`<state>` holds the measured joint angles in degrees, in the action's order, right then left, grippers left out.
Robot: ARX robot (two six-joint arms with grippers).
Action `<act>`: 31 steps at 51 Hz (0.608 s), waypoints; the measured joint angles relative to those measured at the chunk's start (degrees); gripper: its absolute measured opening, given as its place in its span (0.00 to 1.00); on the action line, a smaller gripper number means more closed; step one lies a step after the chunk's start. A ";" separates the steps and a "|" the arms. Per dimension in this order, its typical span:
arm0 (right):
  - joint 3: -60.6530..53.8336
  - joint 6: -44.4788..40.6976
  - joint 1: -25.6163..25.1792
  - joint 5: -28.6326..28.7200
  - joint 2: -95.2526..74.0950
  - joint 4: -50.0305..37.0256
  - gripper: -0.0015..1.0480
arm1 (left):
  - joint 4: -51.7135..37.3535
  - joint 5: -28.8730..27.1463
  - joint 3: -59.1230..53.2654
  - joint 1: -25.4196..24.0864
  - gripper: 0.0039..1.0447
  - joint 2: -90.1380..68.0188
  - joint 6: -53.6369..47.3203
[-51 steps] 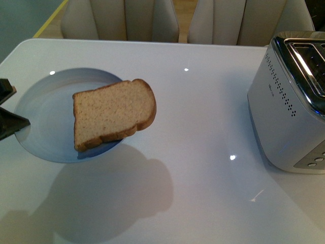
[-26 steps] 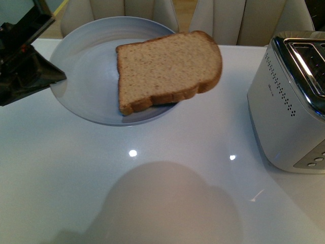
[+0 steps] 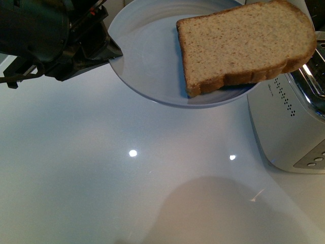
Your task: Left arm holds plate, right arm toasts bread
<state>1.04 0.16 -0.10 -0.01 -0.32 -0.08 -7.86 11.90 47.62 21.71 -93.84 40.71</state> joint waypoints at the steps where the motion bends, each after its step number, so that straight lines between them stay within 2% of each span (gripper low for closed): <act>1: 0.00 0.00 0.00 0.00 0.00 0.00 0.91 | 0.09 -0.09 0.13 0.26 0.03 0.00 0.09; 31: 0.00 0.00 0.00 0.00 0.00 0.00 0.91 | 0.35 -0.07 0.37 1.22 0.03 0.00 1.01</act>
<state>1.04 0.16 -0.10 -0.01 -0.32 -0.08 -7.51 11.84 47.99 22.94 -93.84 41.71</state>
